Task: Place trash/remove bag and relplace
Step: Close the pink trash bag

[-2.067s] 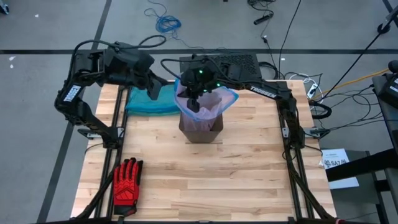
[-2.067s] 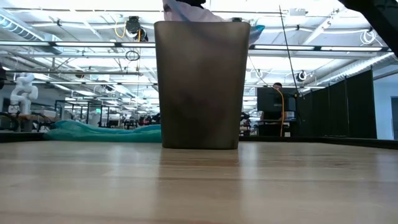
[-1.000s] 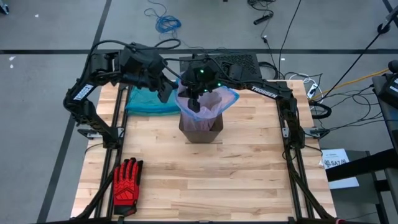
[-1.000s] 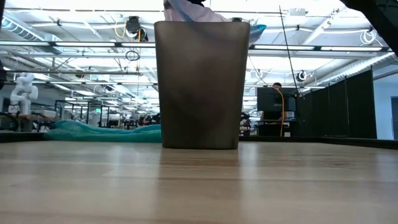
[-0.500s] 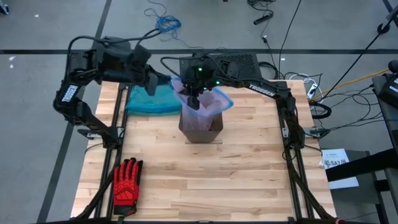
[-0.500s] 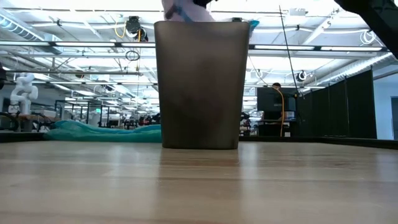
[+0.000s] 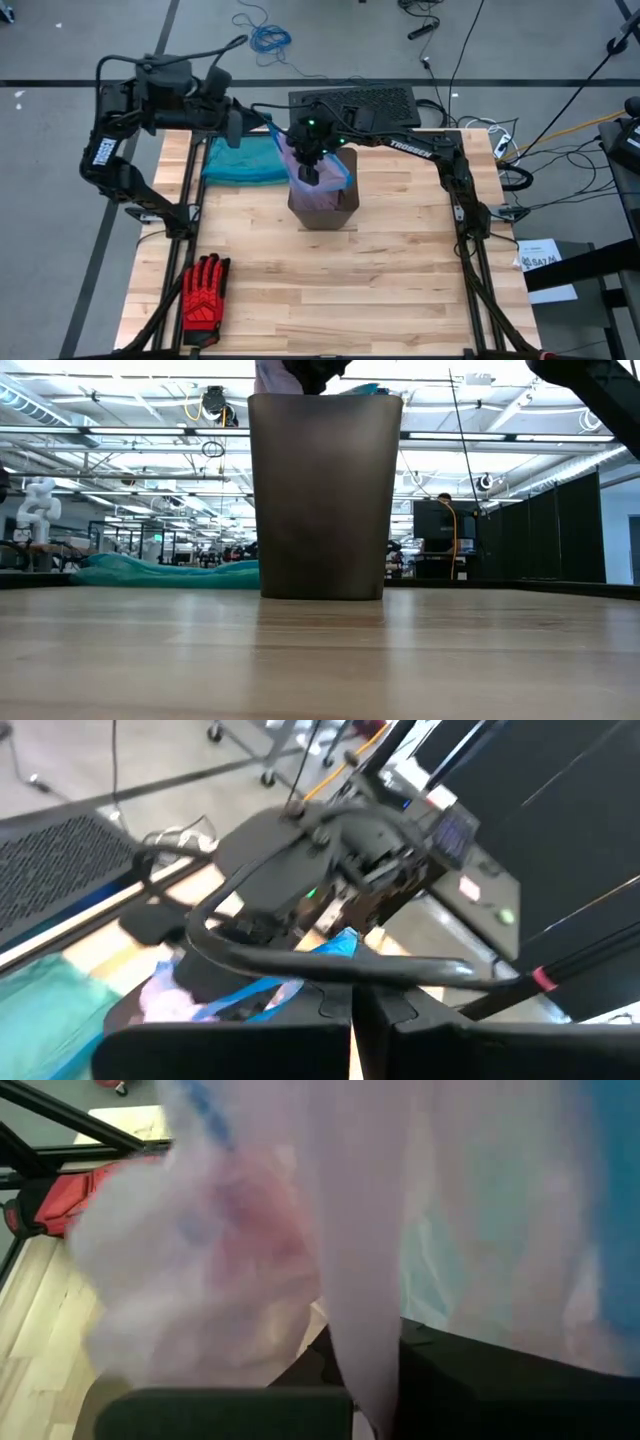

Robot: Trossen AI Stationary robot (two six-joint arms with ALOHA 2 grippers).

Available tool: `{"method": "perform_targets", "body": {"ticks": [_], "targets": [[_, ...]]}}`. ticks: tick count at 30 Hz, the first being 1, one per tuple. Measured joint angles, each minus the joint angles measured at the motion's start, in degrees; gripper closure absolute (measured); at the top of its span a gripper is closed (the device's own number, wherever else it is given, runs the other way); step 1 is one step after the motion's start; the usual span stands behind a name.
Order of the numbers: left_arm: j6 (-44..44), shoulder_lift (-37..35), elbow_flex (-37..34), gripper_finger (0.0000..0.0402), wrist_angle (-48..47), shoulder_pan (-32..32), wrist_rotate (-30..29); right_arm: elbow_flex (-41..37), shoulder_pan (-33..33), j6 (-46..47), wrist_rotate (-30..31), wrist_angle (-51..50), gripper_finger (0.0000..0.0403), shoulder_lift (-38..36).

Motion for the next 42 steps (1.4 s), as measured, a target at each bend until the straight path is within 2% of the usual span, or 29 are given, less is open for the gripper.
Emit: {"method": "perform_targets", "body": {"ticks": [7,21,25,30,36,42], "targets": [[0.14,-2.54,0.0,0.0401,4.47,0.02,-0.02,0.02,-0.19,-0.02,-0.12,-0.2,0.0403,0.25],[0.45,-2.4,0.04,0.0398,3.62,0.0,0.55,-0.02,-0.42,2.71,-2.81,-1.04,0.0395,-1.35],[0.84,-2.4,0.04,0.0371,3.55,0.0,0.59,-0.02,-0.56,2.86,-2.76,-0.77,0.0365,-3.15],[2.2,-2.37,0.04,0.0325,3.42,0.0,0.5,-0.02,-0.56,3.02,-3.39,-0.74,0.0306,-4.73],[2.26,-2.35,0.04,0.0286,1.34,0.02,-3.01,-0.02,-0.56,3.04,-10.05,-0.55,0.0239,-6.6],[2.35,-2.29,0.04,0.0274,0.19,0.04,-4.7,-0.02,-0.56,3.04,-13.22,-1.84,0.0207,-9.08]]}}
